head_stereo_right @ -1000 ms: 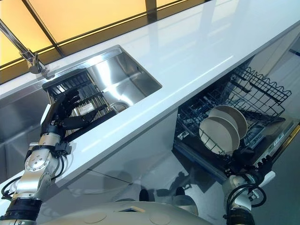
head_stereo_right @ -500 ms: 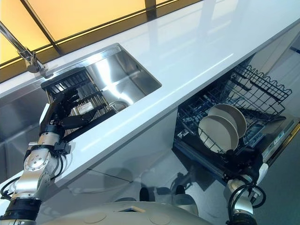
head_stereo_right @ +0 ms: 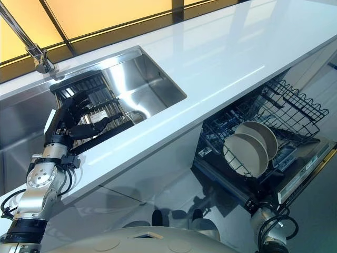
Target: Pick up plates and place into dishwasher.
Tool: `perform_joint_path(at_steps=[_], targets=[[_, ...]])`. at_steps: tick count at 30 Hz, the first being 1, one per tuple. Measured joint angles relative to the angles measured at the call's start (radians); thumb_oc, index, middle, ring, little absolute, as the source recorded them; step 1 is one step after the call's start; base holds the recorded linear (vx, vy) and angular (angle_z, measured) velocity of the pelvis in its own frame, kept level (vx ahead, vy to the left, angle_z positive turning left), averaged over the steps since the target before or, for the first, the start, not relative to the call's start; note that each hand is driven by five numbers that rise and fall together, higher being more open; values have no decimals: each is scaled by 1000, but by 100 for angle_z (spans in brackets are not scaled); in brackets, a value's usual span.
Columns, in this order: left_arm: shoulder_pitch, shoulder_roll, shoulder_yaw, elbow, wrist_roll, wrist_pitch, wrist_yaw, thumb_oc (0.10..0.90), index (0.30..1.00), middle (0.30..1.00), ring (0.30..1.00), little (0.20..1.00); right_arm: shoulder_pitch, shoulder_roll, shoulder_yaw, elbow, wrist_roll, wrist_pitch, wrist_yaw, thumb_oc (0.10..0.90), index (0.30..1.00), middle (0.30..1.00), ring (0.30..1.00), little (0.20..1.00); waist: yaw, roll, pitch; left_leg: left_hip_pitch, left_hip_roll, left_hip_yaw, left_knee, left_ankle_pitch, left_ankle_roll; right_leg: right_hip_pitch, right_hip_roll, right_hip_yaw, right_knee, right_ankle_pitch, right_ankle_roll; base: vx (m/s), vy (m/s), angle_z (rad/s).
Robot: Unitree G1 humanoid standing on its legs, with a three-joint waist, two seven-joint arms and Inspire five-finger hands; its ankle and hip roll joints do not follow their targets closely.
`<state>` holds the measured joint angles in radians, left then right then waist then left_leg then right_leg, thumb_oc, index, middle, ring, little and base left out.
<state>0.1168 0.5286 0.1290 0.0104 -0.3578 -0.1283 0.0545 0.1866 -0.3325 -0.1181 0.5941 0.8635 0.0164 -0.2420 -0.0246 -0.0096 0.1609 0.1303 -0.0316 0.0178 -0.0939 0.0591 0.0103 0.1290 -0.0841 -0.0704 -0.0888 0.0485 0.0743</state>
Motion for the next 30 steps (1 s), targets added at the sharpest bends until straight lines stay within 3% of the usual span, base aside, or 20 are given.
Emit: perform_joint_path(at_steps=[5,11,16,24,30], targets=[[-1,-1,-5,0,17,0,1,800,900,900,900,900,24,5,2,-1,157,-43,138,800,900,900,900,900,-5,2,1,0,5,0,0,3,-2,0,5,0,-1,0,0,14,17,-1],[-1,-5,-24,9,38,-1,11,800,900,900,900,900,27,-29,59,-82,170,-41,204,800,900,900,900,900,0,24,9,-3,14,-1,0,7,-9,-3,9,-23,-5,4,-6,2,17,0],[-20,-17,-64,22,38,-1,23,800,900,900,900,900,-10,-118,166,-165,80,-17,266,800,900,900,900,900,15,44,8,-4,16,-9,0,10,-12,1,12,-30,-6,6,-9,13,11,3],[-82,-38,-95,38,37,-1,30,800,900,900,900,900,-156,-135,203,-168,9,28,244,800,900,900,900,900,70,51,10,-16,12,-52,3,29,-5,6,9,-74,-5,8,-12,22,9,17],[-105,-40,-106,63,37,-1,29,800,900,900,900,900,-263,-160,333,-265,-94,46,274,800,900,900,900,900,76,47,11,-9,13,-61,0,31,-9,20,13,-83,-6,7,-12,11,7,3]])
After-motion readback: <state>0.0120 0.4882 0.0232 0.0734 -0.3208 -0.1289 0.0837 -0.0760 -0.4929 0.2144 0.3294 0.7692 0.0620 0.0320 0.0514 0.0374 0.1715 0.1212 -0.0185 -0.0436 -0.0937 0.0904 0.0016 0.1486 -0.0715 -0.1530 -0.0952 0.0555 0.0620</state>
